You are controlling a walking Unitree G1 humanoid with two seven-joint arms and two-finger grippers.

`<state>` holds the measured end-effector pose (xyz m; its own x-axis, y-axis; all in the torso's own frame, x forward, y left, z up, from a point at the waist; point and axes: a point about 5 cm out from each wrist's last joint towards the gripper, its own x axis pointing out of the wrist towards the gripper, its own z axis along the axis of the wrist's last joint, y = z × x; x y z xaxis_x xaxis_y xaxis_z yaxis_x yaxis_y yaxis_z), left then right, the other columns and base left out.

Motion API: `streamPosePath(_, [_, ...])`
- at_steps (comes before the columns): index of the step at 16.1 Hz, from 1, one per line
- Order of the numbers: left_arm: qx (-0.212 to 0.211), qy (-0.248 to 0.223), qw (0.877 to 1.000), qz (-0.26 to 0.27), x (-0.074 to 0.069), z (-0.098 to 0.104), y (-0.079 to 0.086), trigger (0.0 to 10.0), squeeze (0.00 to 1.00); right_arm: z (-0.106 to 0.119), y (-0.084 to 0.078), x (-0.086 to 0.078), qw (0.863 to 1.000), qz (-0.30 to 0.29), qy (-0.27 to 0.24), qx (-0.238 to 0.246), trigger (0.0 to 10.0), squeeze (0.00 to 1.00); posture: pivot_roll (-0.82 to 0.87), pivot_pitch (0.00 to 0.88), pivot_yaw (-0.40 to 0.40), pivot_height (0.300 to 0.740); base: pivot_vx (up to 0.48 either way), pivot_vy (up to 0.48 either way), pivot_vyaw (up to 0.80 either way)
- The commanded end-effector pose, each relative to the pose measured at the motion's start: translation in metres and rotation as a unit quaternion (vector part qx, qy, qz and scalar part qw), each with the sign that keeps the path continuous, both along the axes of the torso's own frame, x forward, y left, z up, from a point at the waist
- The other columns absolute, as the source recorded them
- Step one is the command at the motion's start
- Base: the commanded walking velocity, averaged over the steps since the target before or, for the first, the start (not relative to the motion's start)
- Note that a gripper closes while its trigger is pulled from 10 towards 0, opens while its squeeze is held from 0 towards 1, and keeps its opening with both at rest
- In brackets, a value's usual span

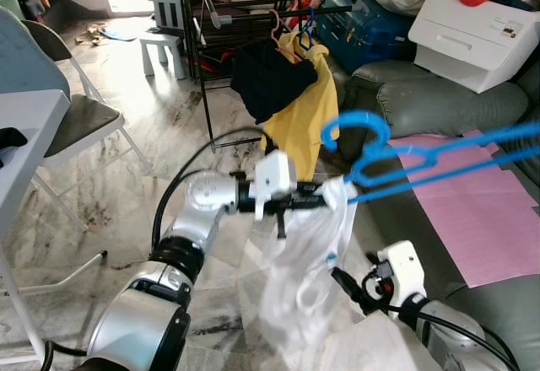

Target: Hang hanger

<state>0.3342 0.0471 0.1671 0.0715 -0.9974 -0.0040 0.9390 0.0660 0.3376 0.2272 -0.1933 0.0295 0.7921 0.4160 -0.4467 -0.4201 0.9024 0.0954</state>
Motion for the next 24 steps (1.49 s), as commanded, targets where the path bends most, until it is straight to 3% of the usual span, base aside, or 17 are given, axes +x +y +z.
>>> streamPosePath(1, [-0.037, -0.021, 0.999, -0.004, 0.005, 0.025, 0.000, 0.0, 0.00, -0.005, -0.006, 0.001, 1.000, -0.020, 0.014, -0.008, 10.0, 0.28, -0.01, 0.000, -0.021, 0.740, 0.000, 0.000, 0.00])
streamPosePath(2, [-0.062, -0.017, 0.998, 0.001, 0.008, 0.037, 0.001, 0.0, 0.00, -0.013, -0.010, -0.002, 0.999, -0.038, 0.030, -0.012, 10.0, 0.25, 0.00, 0.000, -0.024, 0.740, 0.000, 0.000, 0.00])
streamPosePath(4, [-0.072, -0.016, 0.997, 0.005, 0.010, 0.043, 0.003, 0.0, 0.00, -0.017, -0.014, -0.003, 0.998, -0.051, 0.038, -0.013, 10.0, 0.24, 0.00, 0.000, -0.026, 0.740, 0.000, 0.000, 0.00])
streamPosePath(5, [-0.089, -0.011, 0.995, 0.031, 0.018, 0.051, 0.010, 0.0, 0.00, -0.023, -0.032, -0.008, 0.993, -0.103, 0.053, -0.014, 0.0, 0.20, 0.01, 0.000, -0.033, 0.740, 0.000, 0.000, 0.00])
streamPosePath(6, [-0.082, -0.014, 0.995, 0.054, 0.022, 0.050, 0.016, 0.0, 0.00, -0.023, -0.044, -0.013, 0.990, -0.131, 0.056, -0.018, 0.0, 0.16, 0.01, 0.000, -0.033, 0.740, 0.000, 0.000, 0.00])
streamPosePath(7, [-0.069, -0.017, 0.995, 0.063, 0.022, 0.044, 0.019, 0.0, 0.00, -0.021, -0.051, -0.015, 0.989, -0.140, 0.053, -0.022, 0.0, 0.05, 0.00, 0.000, -0.033, 0.740, 0.000, 0.000, 0.00])
streamPosePath(8, [-0.061, -0.019, 0.996, 0.067, 0.022, 0.041, 0.021, 0.0, 0.00, -0.019, -0.054, -0.017, 0.988, -0.145, 0.051, -0.024, 0.0, 0.05, 0.00, 0.000, -0.033, 0.740, 0.000, 0.000, 0.00])
streamPosePath(9, [-0.023, -0.007, 0.996, 0.087, 0.021, 0.020, 0.029, 0.0, 0.00, -0.007, -0.074, -0.018, 0.982, -0.184, 0.029, -0.031, 0.0, 0.00, -0.01, 0.000, -0.027, 0.740, 0.000, 0.000, 0.00])
streamPosePath(11, [0.018, 0.014, 0.995, 0.100, 0.018, -0.002, 0.038, 0.0, 0.00, 0.009, -0.097, -0.016, 0.971, -0.237, -0.002, -0.043, 0.0, 0.00, -0.02, 0.000, -0.023, 0.740, 0.000, 0.000, 0.00])
streamPosePath(12, [0.051, 0.059, 0.990, 0.119, 0.014, -0.026, 0.050, 0.0, 0.00, 0.041, -0.129, -0.007, 0.945, -0.315, -0.065, -0.061, 0.0, 0.00, -0.03, 0.000, -0.016, 0.740, 0.000, 0.000, 0.00])
streamPosePath(15, [0.076, 0.133, 0.976, 0.152, 0.009, -0.054, 0.067, 0.0, 0.00, 0.108, -0.164, 0.012, 0.893, -0.405, -0.185, -0.067, 0.0, 0.00, -0.03, 0.000, -0.015, 0.740, 0.000, 0.000, 0.00])
streamPosePath(16, [0.098, 0.139, 0.975, 0.141, 0.004, -0.062, 0.070, 0.0, 0.00, 0.127, -0.165, 0.020, 0.882, -0.416, -0.212, -0.064, 0.0, 0.00, -0.03, 0.000, -0.019, 0.740, 0.000, 0.000, 0.00])
streamPosePath(18, [0.105, 0.155, 0.975, 0.119, -0.001, -0.067, 0.070, 0.0, 0.00, 0.140, -0.163, 0.030, 0.878, -0.415, -0.232, -0.062, 0.0, 0.00, -0.03, 0.000, -0.024, 0.740, 0.000, 0.000, 0.00])
streamPosePath(21, [0.099, 0.186, 0.974, 0.089, -0.006, -0.072, 0.068, 0.0, 0.00, 0.144, -0.155, 0.045, 0.882, -0.404, -0.233, -0.058, 0.0, 0.00, -0.03, 0.000, -0.028, 0.740, 0.000, 0.000, 0.00])
streamPosePath(24, [0.131, 0.198, 0.970, 0.050, -0.012, -0.078, 0.067, 0.0, 0.00, 0.146, -0.151, 0.049, 0.885, -0.398, -0.234, -0.057, 0.0, 0.00, -0.03, 0.000, -0.031, 0.740, 0.000, 0.000, 0.00])
